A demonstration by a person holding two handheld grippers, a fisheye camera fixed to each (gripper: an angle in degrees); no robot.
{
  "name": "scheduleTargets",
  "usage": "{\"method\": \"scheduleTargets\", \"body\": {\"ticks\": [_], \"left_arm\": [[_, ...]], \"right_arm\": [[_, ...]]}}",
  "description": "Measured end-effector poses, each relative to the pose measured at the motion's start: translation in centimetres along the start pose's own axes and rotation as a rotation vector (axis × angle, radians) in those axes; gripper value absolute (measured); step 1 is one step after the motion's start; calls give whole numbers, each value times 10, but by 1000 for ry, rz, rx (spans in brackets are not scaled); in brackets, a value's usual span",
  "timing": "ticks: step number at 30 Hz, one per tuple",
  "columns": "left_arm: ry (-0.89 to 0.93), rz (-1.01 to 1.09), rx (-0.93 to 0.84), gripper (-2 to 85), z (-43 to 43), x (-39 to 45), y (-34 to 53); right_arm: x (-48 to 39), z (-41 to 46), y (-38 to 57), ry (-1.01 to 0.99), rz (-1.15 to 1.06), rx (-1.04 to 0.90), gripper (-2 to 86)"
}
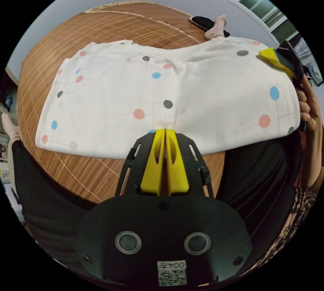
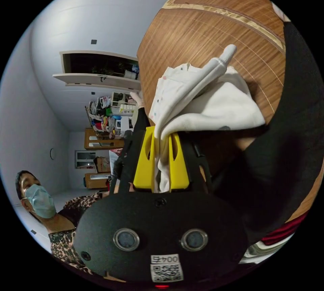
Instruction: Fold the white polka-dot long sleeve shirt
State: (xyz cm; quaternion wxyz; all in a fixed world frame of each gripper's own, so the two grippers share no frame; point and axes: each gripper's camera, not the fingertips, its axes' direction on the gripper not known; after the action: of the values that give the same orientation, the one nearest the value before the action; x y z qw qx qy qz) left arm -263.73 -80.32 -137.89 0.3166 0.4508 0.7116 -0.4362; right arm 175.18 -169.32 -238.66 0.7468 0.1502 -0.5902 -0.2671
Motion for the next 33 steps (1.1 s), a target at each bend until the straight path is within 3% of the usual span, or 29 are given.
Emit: {"method": "scheduleTargets", "body": {"ticks": [4, 9, 15, 20, 33], "left_arm": [[-26, -6, 67, 7, -54, -34, 1], [-93, -34, 271, 8, -159, -133, 13], [60, -232, 421, 9, -196, -264, 44], [140, -369, 539, 9, -207, -319, 81], [118, -446, 473, 8, -223, -392, 88]], "right_arm": [[-38, 19, -30, -13, -2, -11, 70], [-99, 60, -80, 37, -51, -59, 70], [-155, 124, -142, 102, -98, -106, 70], [-179, 189, -192, 148, -92, -159, 69], [-215, 353, -286, 515, -146, -384, 117]]}}
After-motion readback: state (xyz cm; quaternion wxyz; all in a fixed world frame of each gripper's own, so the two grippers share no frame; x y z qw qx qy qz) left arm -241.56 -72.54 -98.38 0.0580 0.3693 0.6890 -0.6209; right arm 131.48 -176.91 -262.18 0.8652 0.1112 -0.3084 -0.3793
